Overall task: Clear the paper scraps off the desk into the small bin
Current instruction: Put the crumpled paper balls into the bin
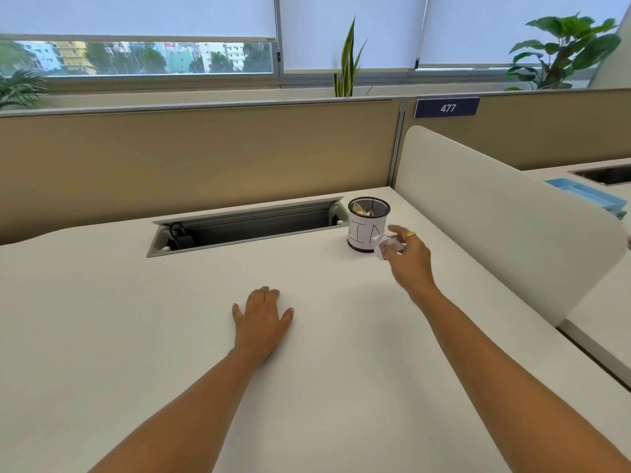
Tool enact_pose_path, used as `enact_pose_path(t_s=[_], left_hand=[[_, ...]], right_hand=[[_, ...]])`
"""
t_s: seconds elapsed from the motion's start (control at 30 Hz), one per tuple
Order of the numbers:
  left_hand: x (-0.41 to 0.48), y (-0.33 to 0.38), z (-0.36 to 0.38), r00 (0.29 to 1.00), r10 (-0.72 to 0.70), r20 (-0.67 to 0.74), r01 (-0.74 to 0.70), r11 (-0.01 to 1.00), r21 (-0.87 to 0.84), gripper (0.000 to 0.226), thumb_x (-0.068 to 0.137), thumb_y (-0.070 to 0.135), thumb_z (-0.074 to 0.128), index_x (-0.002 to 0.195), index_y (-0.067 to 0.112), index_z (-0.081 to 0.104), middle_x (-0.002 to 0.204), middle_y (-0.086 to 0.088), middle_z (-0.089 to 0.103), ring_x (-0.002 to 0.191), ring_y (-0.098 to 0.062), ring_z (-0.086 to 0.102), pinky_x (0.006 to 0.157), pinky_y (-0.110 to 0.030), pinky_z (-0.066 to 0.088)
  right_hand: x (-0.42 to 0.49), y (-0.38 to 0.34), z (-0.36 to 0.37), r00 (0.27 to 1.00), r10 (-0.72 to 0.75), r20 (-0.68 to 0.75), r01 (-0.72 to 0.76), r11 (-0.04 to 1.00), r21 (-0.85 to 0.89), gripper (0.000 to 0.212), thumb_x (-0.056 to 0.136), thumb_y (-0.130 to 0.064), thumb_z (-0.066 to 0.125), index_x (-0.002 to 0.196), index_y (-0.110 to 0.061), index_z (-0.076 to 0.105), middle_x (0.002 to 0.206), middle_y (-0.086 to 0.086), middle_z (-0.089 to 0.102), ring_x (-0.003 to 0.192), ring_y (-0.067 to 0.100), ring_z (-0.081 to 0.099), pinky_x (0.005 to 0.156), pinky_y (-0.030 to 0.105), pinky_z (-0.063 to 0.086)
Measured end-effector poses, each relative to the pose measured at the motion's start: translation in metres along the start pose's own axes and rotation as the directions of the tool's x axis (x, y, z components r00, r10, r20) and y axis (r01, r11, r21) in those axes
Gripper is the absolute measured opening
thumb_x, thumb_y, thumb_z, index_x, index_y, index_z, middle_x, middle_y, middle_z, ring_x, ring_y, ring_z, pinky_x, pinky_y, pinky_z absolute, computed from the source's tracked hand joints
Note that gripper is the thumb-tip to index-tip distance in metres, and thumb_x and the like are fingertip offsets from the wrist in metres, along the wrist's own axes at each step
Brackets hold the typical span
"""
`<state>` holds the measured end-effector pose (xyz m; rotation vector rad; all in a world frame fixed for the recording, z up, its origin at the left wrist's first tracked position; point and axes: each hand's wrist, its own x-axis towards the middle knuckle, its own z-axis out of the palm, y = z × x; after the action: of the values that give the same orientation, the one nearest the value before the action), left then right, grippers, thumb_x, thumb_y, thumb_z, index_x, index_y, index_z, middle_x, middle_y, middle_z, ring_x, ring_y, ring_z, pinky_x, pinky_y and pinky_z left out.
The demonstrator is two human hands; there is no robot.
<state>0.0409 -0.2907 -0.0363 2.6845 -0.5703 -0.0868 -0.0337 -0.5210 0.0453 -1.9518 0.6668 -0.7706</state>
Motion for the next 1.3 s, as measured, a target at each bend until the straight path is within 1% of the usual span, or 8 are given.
enact_pose_path(t_s=[0.17, 0.3, 0.47, 0.53, 0.73, 0.83, 1.03, 1.3], left_hand=[[0.018, -0.001, 0.004, 0.999, -0.001, -0.037, 0.003, 0.999, 0.041, 0.049, 0.095, 0.042, 0.035, 0.138, 0.019, 0.031, 0.151, 0.0, 0.026, 0.143, -0.014, 0.016, 0.116, -0.052, 0.01], [0.018, -0.002, 0.012, 0.995, 0.017, -0.1, -0.008, 0.995, 0.095, 0.048, 0.095, 0.043, 0.03, 0.138, 0.021, 0.029, 0.15, 0.002, 0.026, 0.142, -0.014, 0.018, 0.116, -0.05, 0.011], [0.018, -0.004, 0.013, 0.991, 0.028, -0.129, -0.017, 0.996, 0.086, 0.047, 0.095, 0.043, 0.032, 0.137, 0.022, 0.031, 0.149, 0.003, 0.029, 0.141, -0.014, 0.02, 0.116, -0.049, 0.012], [0.019, -0.005, 0.014, 0.99, 0.027, -0.137, -0.014, 0.996, 0.093, 0.046, 0.095, 0.044, 0.032, 0.136, 0.023, 0.031, 0.148, 0.004, 0.029, 0.141, -0.013, 0.021, 0.116, -0.048, 0.012], [0.019, -0.004, 0.014, 0.991, 0.023, -0.132, -0.01, 0.995, 0.099, 0.046, 0.094, 0.045, 0.031, 0.135, 0.024, 0.031, 0.147, 0.005, 0.029, 0.14, -0.012, 0.021, 0.116, -0.047, 0.012], [0.019, -0.004, 0.013, 0.992, 0.016, -0.126, -0.003, 0.995, 0.1, 0.046, 0.094, 0.045, 0.03, 0.135, 0.024, 0.03, 0.148, 0.005, 0.028, 0.141, -0.012, 0.02, 0.116, -0.047, 0.012], [0.017, -0.002, 0.012, 0.993, 0.011, -0.116, 0.001, 0.995, 0.101, 0.046, 0.094, 0.044, 0.03, 0.136, 0.024, 0.03, 0.148, 0.006, 0.028, 0.141, -0.011, 0.019, 0.117, -0.047, 0.011], [0.017, -0.002, 0.011, 0.994, 0.007, -0.109, 0.006, 0.994, 0.11, 0.047, 0.095, 0.045, 0.028, 0.136, 0.024, 0.028, 0.149, 0.006, 0.026, 0.141, -0.011, 0.017, 0.117, -0.047, 0.01]], right_hand=[[0.05, -0.017, 0.007, 0.98, -0.099, -0.174, 0.088, 0.994, -0.065, 0.019, 0.084, -0.02, 0.066, 0.096, -0.006, 0.062, 0.098, 0.013, 0.07, 0.092, 0.027, 0.064, 0.072, 0.026, 0.044], [0.086, -0.025, 0.019, 0.968, -0.185, -0.168, 0.17, 0.98, -0.101, 0.017, 0.085, -0.017, 0.067, 0.088, -0.001, 0.065, 0.093, 0.016, 0.069, 0.079, 0.019, 0.056, 0.068, 0.022, 0.041], [0.12, -0.024, 0.036, 0.975, -0.213, -0.06, 0.184, 0.932, -0.312, 0.018, 0.087, -0.001, 0.058, 0.102, 0.003, 0.068, 0.109, 0.02, 0.064, 0.098, 0.03, 0.061, 0.073, 0.025, 0.043], [0.128, -0.022, 0.039, 0.98, -0.198, 0.015, 0.191, 0.917, -0.349, 0.018, 0.087, 0.003, 0.057, 0.101, 0.007, 0.067, 0.109, 0.023, 0.063, 0.093, 0.029, 0.062, 0.07, 0.027, 0.046], [0.142, -0.02, 0.052, 0.972, -0.135, 0.193, 0.229, 0.727, -0.647, 0.022, 0.086, 0.004, 0.055, 0.102, 0.003, 0.07, 0.101, 0.024, 0.067, 0.094, 0.035, 0.061, 0.079, 0.033, 0.048], [0.143, -0.021, 0.059, 0.969, -0.112, 0.221, 0.237, 0.675, -0.698, 0.02, 0.086, 0.005, 0.052, 0.099, 0.007, 0.067, 0.099, 0.025, 0.063, 0.092, 0.034, 0.059, 0.072, 0.031, 0.043], [0.146, -0.025, 0.063, 0.957, -0.015, 0.288, 0.243, 0.581, -0.777, 0.026, 0.09, 0.004, 0.044, 0.111, 0.007, 0.057, 0.119, 0.024, 0.057, 0.11, 0.037, 0.056, 0.087, 0.038, 0.048], [0.143, -0.028, 0.07, 0.93, 0.152, 0.336, 0.189, 0.586, -0.788, 0.035, 0.095, -0.01, 0.036, 0.125, 0.001, 0.05, 0.129, 0.02, 0.051, 0.119, 0.036, 0.049, 0.095, 0.036, 0.042]])
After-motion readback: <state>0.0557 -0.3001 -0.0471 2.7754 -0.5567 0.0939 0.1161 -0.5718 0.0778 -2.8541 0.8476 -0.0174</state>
